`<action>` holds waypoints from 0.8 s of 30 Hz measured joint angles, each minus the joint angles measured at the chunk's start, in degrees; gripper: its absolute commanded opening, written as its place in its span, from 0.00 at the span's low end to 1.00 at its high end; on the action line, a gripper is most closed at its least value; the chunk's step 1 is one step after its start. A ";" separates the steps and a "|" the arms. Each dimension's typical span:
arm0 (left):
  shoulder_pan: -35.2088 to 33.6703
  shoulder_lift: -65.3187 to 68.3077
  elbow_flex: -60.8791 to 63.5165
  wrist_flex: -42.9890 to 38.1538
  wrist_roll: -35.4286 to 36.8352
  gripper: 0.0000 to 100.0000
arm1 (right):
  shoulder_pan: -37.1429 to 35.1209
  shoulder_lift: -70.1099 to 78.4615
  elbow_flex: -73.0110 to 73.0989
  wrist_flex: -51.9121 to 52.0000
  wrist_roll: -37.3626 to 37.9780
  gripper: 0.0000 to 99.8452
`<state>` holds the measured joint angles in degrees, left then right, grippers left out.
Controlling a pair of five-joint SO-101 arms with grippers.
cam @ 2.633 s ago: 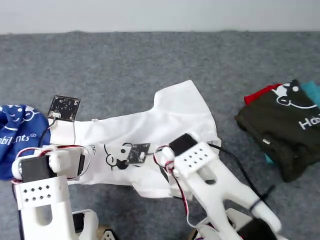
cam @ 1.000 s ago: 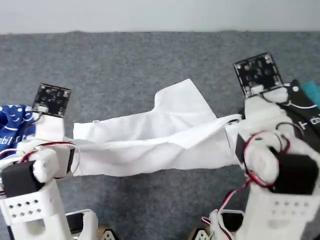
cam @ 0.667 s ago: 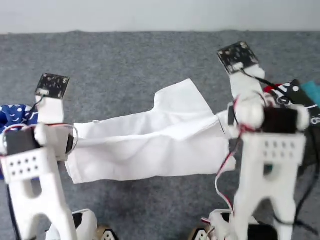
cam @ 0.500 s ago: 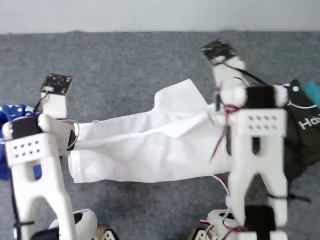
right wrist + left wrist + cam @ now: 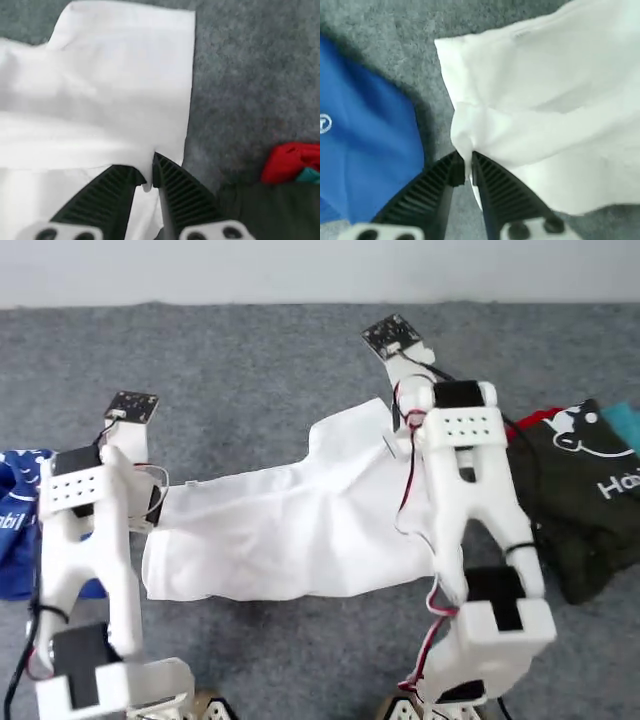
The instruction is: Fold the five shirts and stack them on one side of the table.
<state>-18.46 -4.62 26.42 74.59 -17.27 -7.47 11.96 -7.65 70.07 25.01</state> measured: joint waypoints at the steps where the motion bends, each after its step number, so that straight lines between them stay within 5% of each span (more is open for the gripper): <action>1: 0.00 0.88 0.00 -1.32 0.00 0.01 | 0.00 1.58 -1.85 -0.26 0.00 0.01; 9: 0.00 3.60 0.00 -10.29 1.93 0.01 | -0.09 16.53 -17.41 -0.26 0.00 0.01; 24: 0.00 16.18 -7.56 -11.25 3.08 0.02 | -0.35 36.40 -37.10 -0.26 0.00 0.01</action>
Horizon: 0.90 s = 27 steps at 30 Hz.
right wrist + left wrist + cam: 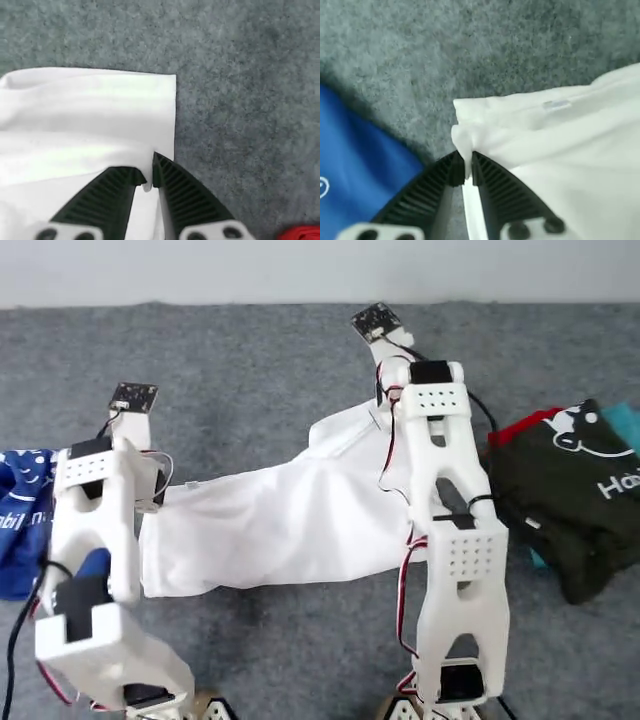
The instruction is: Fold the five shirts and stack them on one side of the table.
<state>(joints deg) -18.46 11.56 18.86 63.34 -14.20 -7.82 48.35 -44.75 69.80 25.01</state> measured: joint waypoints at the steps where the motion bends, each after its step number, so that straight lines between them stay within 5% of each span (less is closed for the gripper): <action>1: 0.00 1.23 -1.14 0.00 0.00 0.02 | 0.00 1.23 -1.32 0.00 0.00 0.02; 8: 0.00 9.23 -9.32 0.00 0.00 0.11 | 0.00 8.62 -9.85 0.35 0.00 0.21; 16: -0.09 12.84 -13.45 1.32 -0.18 0.16 | 0.00 13.63 -17.67 1.14 0.00 0.22; 27: -3.60 13.80 -35.78 22.15 0.00 0.29 | 4.66 8.35 -34.73 30.24 2.73 0.22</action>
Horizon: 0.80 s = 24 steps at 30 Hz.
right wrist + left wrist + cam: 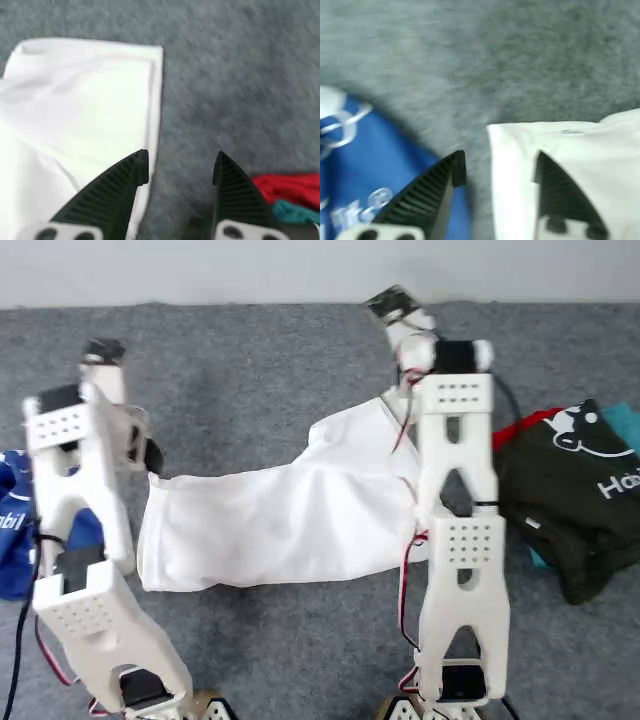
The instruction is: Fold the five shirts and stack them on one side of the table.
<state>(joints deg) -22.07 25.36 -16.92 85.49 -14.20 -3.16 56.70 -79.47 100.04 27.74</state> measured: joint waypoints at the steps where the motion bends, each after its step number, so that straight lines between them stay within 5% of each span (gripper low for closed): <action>1: -0.88 0.00 -1.23 1.76 0.09 0.29 | 1.58 -1.05 0.97 0.35 0.00 0.22; 9: -4.75 0.00 -3.16 12.66 0.26 0.29 | 6.24 -10.90 33.49 0.44 -1.58 0.22; 19: -4.57 0.00 -3.16 13.54 0.26 0.29 | 3.78 -18.46 57.05 -4.48 -2.37 0.21; 24: -3.78 0.00 -3.16 13.54 0.35 0.29 | 1.23 -16.26 58.37 -5.36 -3.69 0.06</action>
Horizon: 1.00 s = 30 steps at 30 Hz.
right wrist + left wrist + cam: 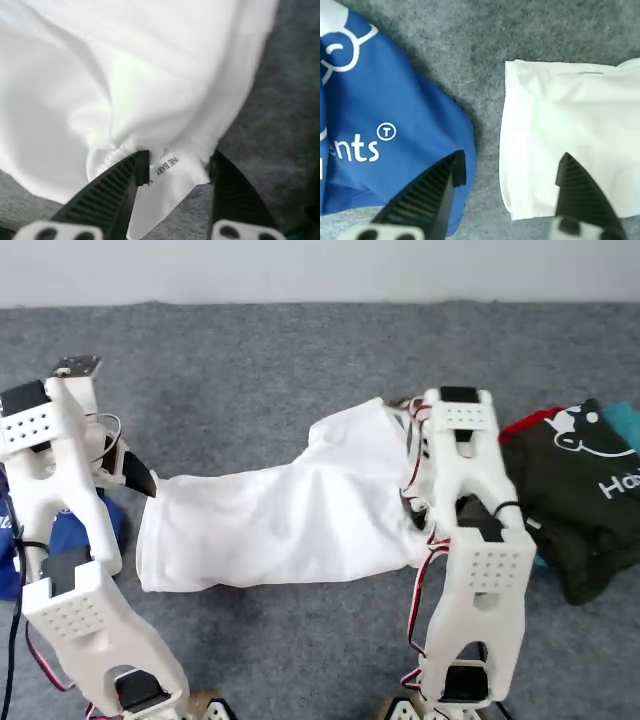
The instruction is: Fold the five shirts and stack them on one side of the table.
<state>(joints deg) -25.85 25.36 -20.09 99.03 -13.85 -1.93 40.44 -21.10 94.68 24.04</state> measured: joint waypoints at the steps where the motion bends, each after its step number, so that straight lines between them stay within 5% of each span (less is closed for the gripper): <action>1: -0.09 0.00 0.00 0.00 0.79 0.29 | 0.53 0.26 0.00 -0.09 0.00 0.02; 30: -0.26 0.00 1.76 0.00 1.93 0.29 | 16.70 -1.93 1.76 5.27 6.51 0.06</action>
<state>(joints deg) -26.11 25.36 -18.33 99.03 -11.91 14.77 38.51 -19.34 99.96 30.55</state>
